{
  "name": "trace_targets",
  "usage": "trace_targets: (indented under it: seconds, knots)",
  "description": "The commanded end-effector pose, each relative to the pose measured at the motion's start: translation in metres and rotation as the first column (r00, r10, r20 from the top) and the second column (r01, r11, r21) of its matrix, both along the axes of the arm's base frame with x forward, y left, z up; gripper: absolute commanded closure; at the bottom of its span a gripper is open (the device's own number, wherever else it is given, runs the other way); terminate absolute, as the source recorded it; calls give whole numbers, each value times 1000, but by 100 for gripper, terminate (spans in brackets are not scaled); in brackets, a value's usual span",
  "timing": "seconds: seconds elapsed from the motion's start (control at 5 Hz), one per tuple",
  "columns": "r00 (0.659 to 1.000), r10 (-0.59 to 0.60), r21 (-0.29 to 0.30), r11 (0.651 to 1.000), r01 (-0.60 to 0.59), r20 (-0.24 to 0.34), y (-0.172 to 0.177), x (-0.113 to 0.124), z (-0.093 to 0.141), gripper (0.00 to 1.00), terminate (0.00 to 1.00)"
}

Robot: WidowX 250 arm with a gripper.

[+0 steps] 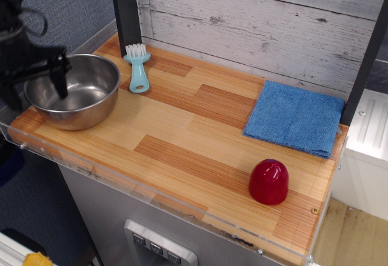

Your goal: Move the pot to the bottom left of the table.

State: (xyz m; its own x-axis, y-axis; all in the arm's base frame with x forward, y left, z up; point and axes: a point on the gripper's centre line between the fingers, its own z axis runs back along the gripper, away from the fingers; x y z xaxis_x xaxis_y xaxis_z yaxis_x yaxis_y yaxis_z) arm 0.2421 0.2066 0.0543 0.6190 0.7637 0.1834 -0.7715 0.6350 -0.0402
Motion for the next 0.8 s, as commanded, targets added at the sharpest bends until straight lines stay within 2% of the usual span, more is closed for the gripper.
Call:
trace_targets:
  seconds: [0.0, 0.4, 0.6]
  knots:
    - [990, -45, 37, 999, 40, 131, -21, 2, 75, 0, 0]
    - [978, -124, 63, 991, 115, 168, -47, 11, 107, 0, 0]
    - [969, -146, 43, 989, 140, 200, -52, 14, 114, 0, 0]
